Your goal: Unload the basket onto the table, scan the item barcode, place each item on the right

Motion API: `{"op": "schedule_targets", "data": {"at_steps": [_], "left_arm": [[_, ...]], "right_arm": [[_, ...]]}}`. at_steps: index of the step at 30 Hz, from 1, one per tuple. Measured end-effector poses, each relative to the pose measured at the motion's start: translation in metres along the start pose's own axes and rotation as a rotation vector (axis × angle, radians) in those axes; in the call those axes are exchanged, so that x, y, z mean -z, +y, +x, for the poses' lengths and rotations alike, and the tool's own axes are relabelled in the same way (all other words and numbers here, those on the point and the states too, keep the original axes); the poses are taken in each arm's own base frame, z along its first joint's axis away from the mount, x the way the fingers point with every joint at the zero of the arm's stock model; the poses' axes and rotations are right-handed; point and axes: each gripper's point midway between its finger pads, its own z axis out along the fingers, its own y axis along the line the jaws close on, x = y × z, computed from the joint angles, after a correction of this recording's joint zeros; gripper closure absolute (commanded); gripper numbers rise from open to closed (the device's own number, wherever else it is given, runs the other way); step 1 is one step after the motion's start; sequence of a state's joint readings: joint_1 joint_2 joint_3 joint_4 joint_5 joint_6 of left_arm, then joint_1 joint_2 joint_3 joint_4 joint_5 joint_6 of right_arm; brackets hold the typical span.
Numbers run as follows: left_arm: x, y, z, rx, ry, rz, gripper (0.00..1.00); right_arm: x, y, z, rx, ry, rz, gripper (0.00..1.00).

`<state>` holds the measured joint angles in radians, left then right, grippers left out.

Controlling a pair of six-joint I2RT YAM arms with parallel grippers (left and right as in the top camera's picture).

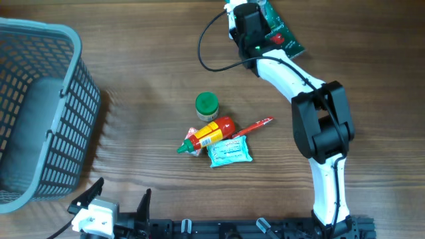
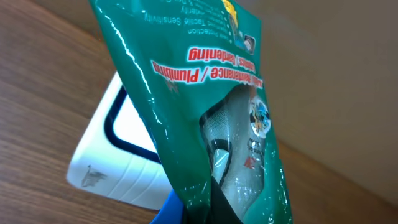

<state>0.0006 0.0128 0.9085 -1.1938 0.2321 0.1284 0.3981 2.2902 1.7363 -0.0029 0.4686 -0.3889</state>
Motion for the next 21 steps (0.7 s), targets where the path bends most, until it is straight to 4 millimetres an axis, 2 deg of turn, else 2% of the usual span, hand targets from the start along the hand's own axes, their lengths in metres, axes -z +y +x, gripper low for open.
{"op": "schedule_targets", "data": {"at_steps": [4, 8, 10, 13, 15, 16, 17, 21], "left_arm": [[0.0, 0.0, 0.0, 0.0, 0.0, 0.0, 0.0], [0.0, 0.0, 0.0, 0.0, 0.0, 0.0, 0.0], [0.0, 0.0, 0.0, 0.0, 0.0, 0.0, 0.0], [0.0, 0.0, 0.0, 0.0, 0.001, 0.0, 0.0], [0.0, 0.0, 0.0, 0.0, 0.0, 0.0, 0.0], [0.0, 0.0, 0.0, 0.0, 0.0, 0.0, 0.0], [0.0, 0.0, 0.0, 0.0, 0.0, 0.0, 0.0], [0.0, 0.0, 0.0, 0.0, 0.0, 0.0, 0.0]], "right_arm": [[-0.001, -0.016, 0.007, 0.053, 0.036, 0.074, 0.96], [-0.001, -0.015, 0.01, 0.065, 0.048, 0.072, 0.96], [0.0, -0.015, 0.023, 0.054, 0.103, 0.079, 0.96], [0.003, -0.019, 0.053, 0.071, 0.225, 0.078, 0.96], [0.007, -0.051, 0.083, 0.048, 0.34, 0.127, 0.96], [0.011, -0.082, 0.103, 0.011, 0.412, 0.16, 0.96], [0.013, -0.124, 0.12, -0.053, 0.453, 0.225, 0.96], [0.021, -0.244, 0.215, -0.198, 0.645, 0.382, 0.96]]}}
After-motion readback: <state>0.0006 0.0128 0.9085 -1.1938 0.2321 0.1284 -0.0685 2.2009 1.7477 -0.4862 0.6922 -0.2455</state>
